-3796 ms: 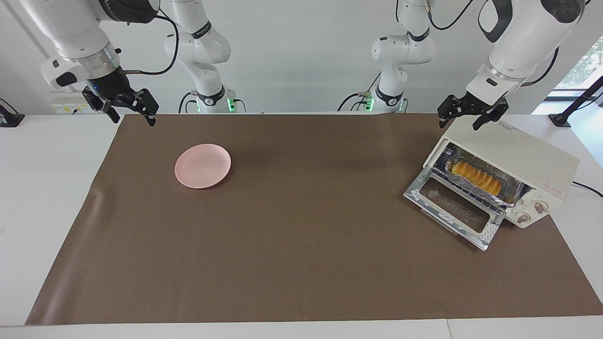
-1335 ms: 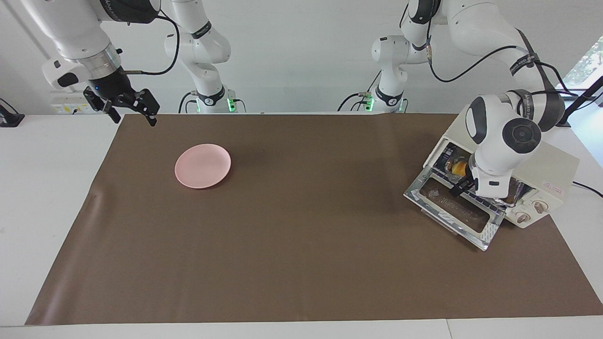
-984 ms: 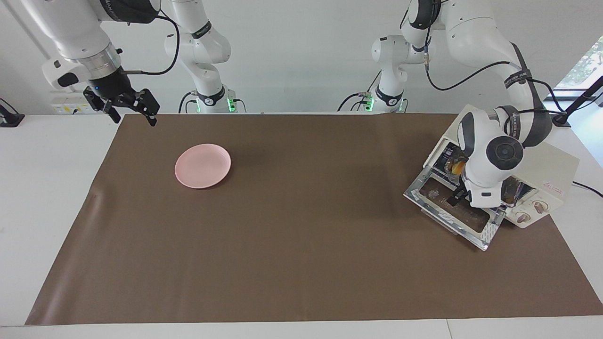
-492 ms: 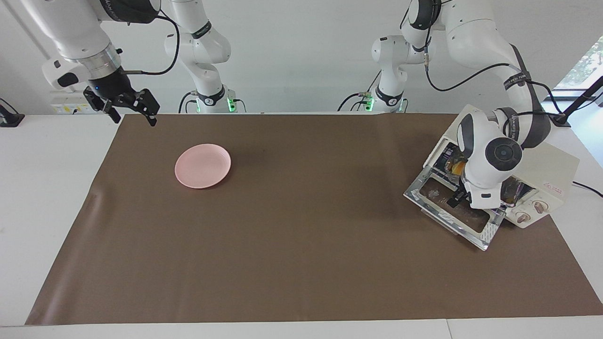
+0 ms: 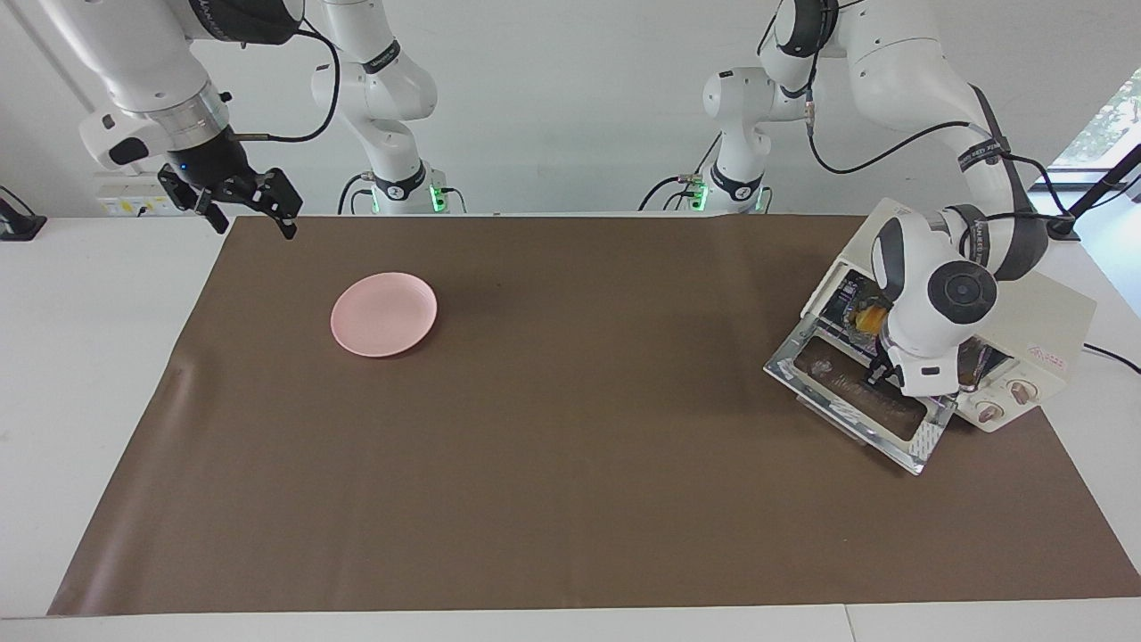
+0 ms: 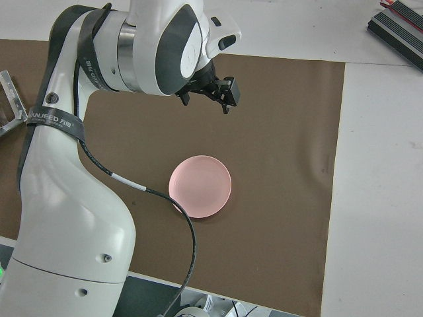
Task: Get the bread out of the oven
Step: 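Grasp the foil tray edge with the left gripper and pull it out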
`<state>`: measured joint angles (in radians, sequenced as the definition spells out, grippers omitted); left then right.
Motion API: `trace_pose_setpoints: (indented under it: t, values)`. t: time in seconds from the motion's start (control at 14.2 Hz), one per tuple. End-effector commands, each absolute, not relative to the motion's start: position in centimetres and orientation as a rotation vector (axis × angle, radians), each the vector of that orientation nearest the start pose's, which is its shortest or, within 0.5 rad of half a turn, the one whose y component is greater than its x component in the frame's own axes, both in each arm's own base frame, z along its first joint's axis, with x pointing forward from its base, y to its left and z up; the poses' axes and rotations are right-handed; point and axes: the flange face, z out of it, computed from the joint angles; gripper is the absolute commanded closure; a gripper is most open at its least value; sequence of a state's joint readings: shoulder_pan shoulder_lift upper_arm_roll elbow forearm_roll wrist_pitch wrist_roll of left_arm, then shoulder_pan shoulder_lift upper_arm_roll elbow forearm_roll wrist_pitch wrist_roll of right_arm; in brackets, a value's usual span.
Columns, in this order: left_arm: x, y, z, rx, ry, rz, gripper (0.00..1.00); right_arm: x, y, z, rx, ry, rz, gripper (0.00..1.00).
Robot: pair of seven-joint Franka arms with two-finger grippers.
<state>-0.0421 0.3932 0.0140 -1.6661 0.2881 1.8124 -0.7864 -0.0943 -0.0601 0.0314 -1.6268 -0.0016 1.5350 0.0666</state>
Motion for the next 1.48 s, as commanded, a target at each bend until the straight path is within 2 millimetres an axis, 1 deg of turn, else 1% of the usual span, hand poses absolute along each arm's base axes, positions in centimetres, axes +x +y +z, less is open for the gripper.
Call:
trace_pose_setpoints:
  t: [0.0, 0.07, 0.14, 0.21, 0.42, 0.56, 0.63, 0.77, 0.91, 0.98, 1.05, 1.12, 1.19, 1.27, 1.34, 1.41]
  values:
    - [62.3, 0.5, 35.6, -2.627, -0.903, 0.14, 0.59, 52.9, -3.2, 62.7, -3.135, 0.214, 0.053, 0.0]
    - [62.2, 0.5, 35.6, -2.625, -0.902, 0.144, 0.69, 52.9, -3.2, 62.7, -3.135, 0.212, 0.055, 0.0]
    - [62.2, 0.4, 35.7, -2.625, -0.901, 0.143, 0.86, 52.9, -3.2, 62.7, -3.135, 0.214, 0.053, 0.0]
    - [62.3, 0.2, 35.7, -2.627, -0.895, 0.143, 1.0, 52.9, -3.2, 62.7, -3.135, 0.214, 0.053, 0.0]
    - [62.8, -1.0, 36.5, -2.645, -0.865, 0.116, 1.0, 52.9, -3.2, 62.7, -3.135, 0.214, 0.055, 0.0]
    - [63.4, -2.6, 37.0, -2.665, -0.846, 0.087, 1.0, 52.9, -3.2, 62.7, -3.135, 0.212, 0.055, 0.0]
    - [63.8, -4.0, 37.8, -2.682, -0.837, 0.068, 1.0, 52.9, -3.2, 62.7, -3.135, 0.214, 0.055, 0.0]
    - [63.8, -7.9, 38.5, -2.743, -0.832, 0.083, 1.0, 52.9, -3.2, 62.7, -3.135, 0.214, 0.053, 0.0]
    - [63.9, -11.1, 39.4, -2.812, -0.873, 0.08, 1.0, 52.9, -3.2, 62.7, -3.135, 0.212, 0.053, 0.0]
    - [64.0, -13.6, 39.9, -2.85, -0.865, 0.083, 1.0, 52.9, -3.2, 62.7, -3.135, 0.212, 0.053, 0.0]
    - [64.0, -15.7, 40.9, -2.888, -0.843, 0.068, 1.0, 52.9, -3.2, 62.7, -3.135, 0.212, 0.055, 0.0]
    - [63.8, -18.4, 41.2, -2.917, -0.804, 0.068, 1.0, 52.9, -3.2, 62.7, -3.135, 0.212, 0.053, 0.0]
    - [63.3, -20.7, 41.3, -2.94, -0.761, 0.06, 1.0, 52.9, -3.2, 62.7, -3.135, 0.212, 0.055, 0.0]
    - [62.0, -24.3, 41.3, -2.97, -0.69, 0.067, 1.0, 52.9, -3.2, 62.7, -3.135, 0.212, 0.053, 0.0]
    - [61.0, -27.0, 41.3, -2.993, -0.637, 0.075, 1.0, 52.9, -3.2, 62.7, -3.135, 0.214, 0.055, 0.0]
    - [59.7, -30.2, 41.8, -3.023, -0.574, 0.068, 1.0, 52.9, -3.2, 62.7, -3.135, 0.214, 0.055, 0.0]
